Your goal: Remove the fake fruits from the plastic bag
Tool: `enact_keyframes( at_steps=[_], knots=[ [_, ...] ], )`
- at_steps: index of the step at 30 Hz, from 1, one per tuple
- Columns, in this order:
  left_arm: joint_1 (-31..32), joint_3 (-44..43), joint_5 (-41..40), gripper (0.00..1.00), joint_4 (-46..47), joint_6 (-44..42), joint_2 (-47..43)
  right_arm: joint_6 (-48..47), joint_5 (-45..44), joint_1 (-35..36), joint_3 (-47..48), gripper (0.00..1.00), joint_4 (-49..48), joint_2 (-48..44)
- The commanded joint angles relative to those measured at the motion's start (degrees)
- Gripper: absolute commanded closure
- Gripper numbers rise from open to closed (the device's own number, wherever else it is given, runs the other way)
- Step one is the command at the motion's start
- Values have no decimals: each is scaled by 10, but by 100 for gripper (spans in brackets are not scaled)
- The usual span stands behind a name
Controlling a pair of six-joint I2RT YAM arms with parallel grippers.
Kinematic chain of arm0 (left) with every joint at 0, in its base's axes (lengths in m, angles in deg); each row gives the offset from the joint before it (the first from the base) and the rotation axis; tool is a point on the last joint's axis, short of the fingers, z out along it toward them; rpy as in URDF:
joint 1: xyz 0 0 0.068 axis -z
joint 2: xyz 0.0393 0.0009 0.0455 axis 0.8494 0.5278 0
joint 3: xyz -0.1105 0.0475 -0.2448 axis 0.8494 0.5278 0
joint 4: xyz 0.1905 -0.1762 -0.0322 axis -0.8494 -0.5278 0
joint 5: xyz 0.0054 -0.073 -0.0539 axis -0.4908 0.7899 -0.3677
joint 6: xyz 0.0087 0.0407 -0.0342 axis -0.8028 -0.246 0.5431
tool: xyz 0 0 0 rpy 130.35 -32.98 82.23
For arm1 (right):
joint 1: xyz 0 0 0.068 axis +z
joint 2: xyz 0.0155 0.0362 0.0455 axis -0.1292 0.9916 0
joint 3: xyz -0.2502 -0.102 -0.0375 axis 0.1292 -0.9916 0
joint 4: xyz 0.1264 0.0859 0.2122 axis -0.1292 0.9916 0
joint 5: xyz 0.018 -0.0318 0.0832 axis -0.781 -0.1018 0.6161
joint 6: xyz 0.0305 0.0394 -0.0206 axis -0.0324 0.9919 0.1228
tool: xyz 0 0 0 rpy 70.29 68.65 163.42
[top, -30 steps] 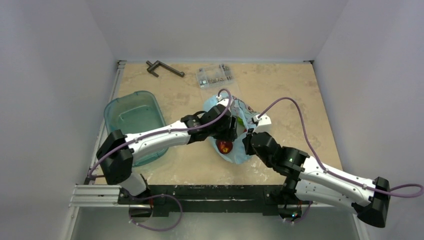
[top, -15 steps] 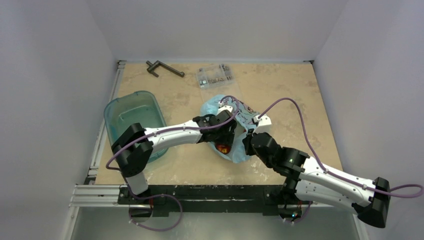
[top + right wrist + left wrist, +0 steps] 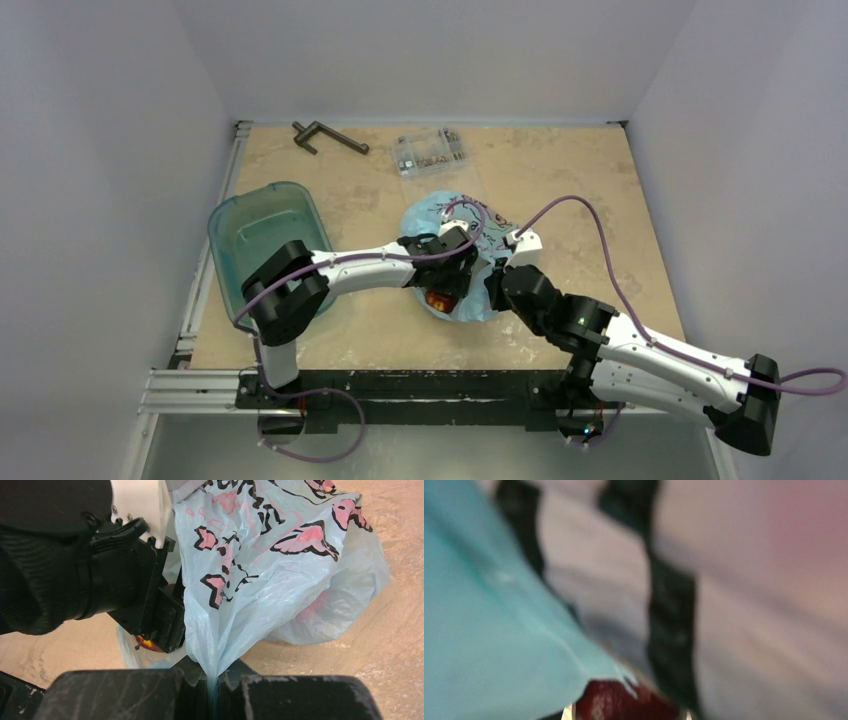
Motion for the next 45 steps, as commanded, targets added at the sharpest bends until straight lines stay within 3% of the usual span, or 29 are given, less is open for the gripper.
enact_keyframes(
  at_steps=[1, 5, 11, 20, 24, 32, 35, 41, 45],
  knots=[
    [3, 16, 27, 27, 3, -8, 13, -7, 2, 1, -6, 100, -19, -9],
    [3, 25, 23, 33, 5, -21, -3, -8, 2, 1, -6, 100, -21, -6],
    [2, 0, 30, 67, -4, -43, -41, -7, 2, 0, -5, 100, -19, 0],
    [-2, -105, 36, 99, -48, -98, -84, -7, 3, 1, -5, 100, -21, 1],
    [-18, -111, 101, 100, -34, -98, -128, -3, -5, 0, -3, 100, -18, 7],
    [-75, -43, 371, 100, 63, -79, -245, 5, -18, 1, -2, 100, -13, 6],
    [-90, -21, 432, 100, 61, -88, -293, 5, -19, 0, -2, 100, -13, 5],
    [-121, -10, 411, 100, -77, -180, -393, 5, -19, 0, -2, 100, -13, 4],
    [-155, -2, 301, 100, -174, -223, -450, 5, -18, 0, -2, 100, -13, 3]
  ],
)
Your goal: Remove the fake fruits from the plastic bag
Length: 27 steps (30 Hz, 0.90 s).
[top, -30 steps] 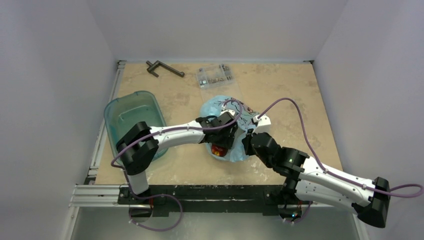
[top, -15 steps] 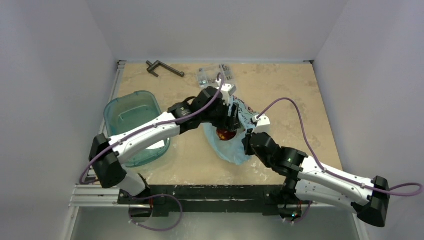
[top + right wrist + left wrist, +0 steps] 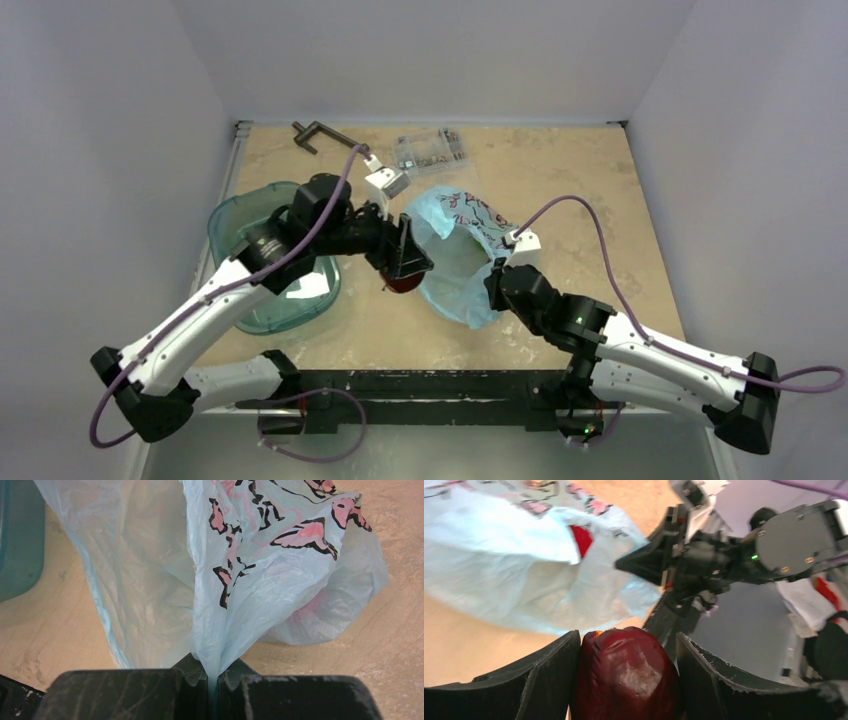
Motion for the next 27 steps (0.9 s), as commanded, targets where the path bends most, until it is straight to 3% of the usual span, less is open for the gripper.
enact_keyframes(
  at_steps=[1, 6, 11, 18, 27],
  knots=[
    [-36, 13, -123, 100, -123, -69, -59, 4, -15, 0, 0, 100, -10, -5],
    [-76, 60, -401, 100, -195, -6, -104, 3, -14, 1, -1, 100, -9, -6],
    [-112, 125, -630, 100, -208, 67, -103, 2, -13, 0, -1, 100, -10, -6],
    [-142, 170, -679, 100, -118, 93, -7, 1, -9, 0, -1, 100, -12, -4],
    [-185, 210, -682, 100, -22, 134, 107, -2, -7, 1, -2, 100, -13, -7]
  ],
)
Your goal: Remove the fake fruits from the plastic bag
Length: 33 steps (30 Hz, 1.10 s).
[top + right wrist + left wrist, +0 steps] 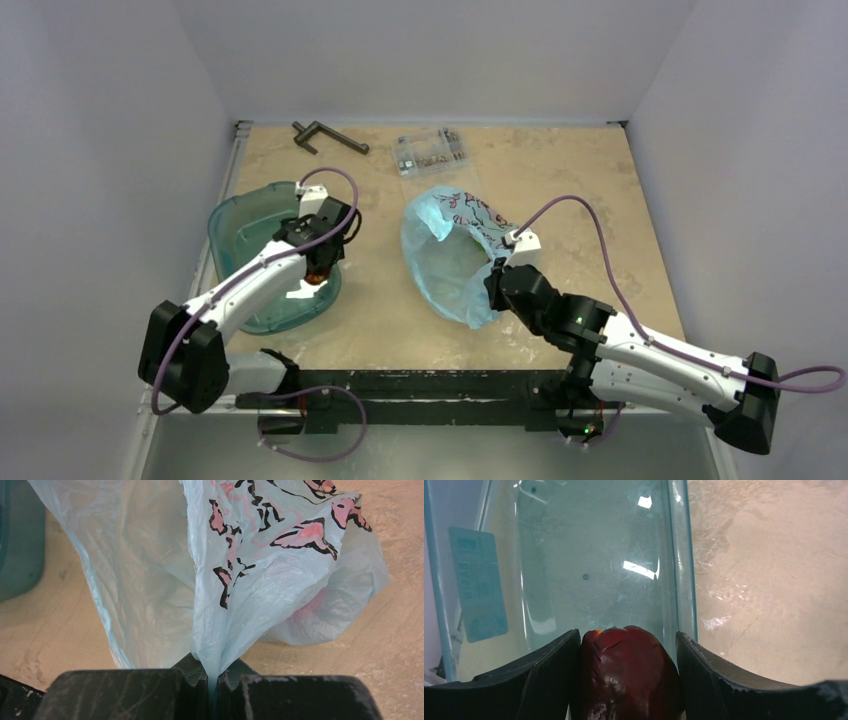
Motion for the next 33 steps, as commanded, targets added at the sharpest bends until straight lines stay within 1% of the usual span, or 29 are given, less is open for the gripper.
enact_keyframes(
  at_steps=[1, 5, 7, 9, 14, 17, 21, 23, 26, 29, 31, 33],
  knots=[
    [-27, 16, -15, 100, 65, 44, 41, -2, -6, 0, -2, 100, -12, -6],
    [-37, 20, 14, 99, 63, 54, 62, -2, -6, 0, -2, 100, -13, -7],
    [-40, 27, 25, 87, 64, 58, 55, -2, -6, 0, -3, 100, -14, -8],
    [-46, 37, 50, 79, 70, 57, 46, -2, -6, 0, -3, 100, -15, -6],
    [-50, 49, 101, 61, 64, 68, 50, -3, -5, 1, -2, 100, -14, -6],
    [-50, 58, 104, 48, 65, 72, 44, -3, -4, 1, -2, 100, -13, -9],
    [-53, 62, 98, 26, 58, 76, 28, -3, -4, 0, -4, 100, -14, -11],
    [-55, 59, 97, 19, 48, 77, 20, -3, -3, 1, -4, 100, -13, -11],
    [-58, 50, 110, 15, 36, 76, 5, -5, 3, 1, -3, 100, -14, -11],
    [-58, 44, 134, 16, 28, 75, -28, -10, 13, 1, 1, 100, -17, -11],
    [-58, 42, 161, 16, 24, 74, -59, -16, 24, 1, 8, 100, -25, -8],
    [-58, 39, 204, 17, 28, 64, -95, -26, 32, 0, 26, 100, -30, -1]
  ],
)
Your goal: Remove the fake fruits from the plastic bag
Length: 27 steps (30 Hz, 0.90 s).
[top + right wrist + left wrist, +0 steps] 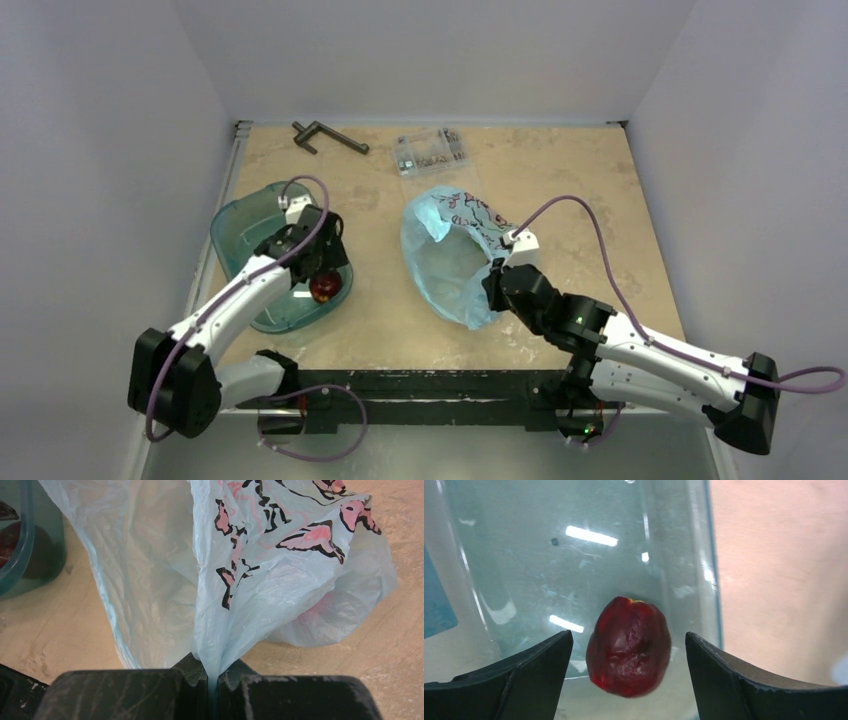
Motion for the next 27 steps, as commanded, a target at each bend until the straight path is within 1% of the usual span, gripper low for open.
enact_keyframes(
  at_steps=[1, 4, 7, 11, 12, 13, 15, 18, 21, 23, 26, 27],
  knots=[
    [-4, -23, 100, 18, 6, -11, -86, -27, 20, 0, 37, 100, -32, 5],
    [-4, -31, 200, 21, 20, -40, -130, -57, 29, 0, 73, 100, -57, 26],
    [-4, -51, 283, 23, 10, -59, -155, -84, 60, 0, 127, 100, -76, 67],
    [-4, -57, 373, 25, 16, -64, -194, -123, 133, 0, 193, 100, -116, 120],
    [-3, -51, 398, 25, 26, -65, -205, -150, 160, 0, 211, 100, -129, 133],
    [-4, -43, 427, 25, 43, -65, -215, -159, 189, 1, 225, 100, -132, 144],
    [-3, -21, 488, 26, 77, -64, -232, -161, 214, 1, 239, 100, -133, 158],
    [-2, 12, 561, 27, 130, -52, -253, -147, 203, 1, 215, 100, -130, 150],
    [8, 36, 614, 27, 184, -34, -269, -107, 178, 1, 166, 100, -90, 119],
    [36, 27, 621, 26, 197, -38, -268, -79, 176, 1, 127, 100, -74, 92],
    [105, -19, 586, 24, 185, -66, -243, -52, 175, 1, 78, 100, -61, 50],
    [127, -41, 575, 24, 177, -71, -228, -47, 161, 1, 72, 100, -51, 37]
  ],
)
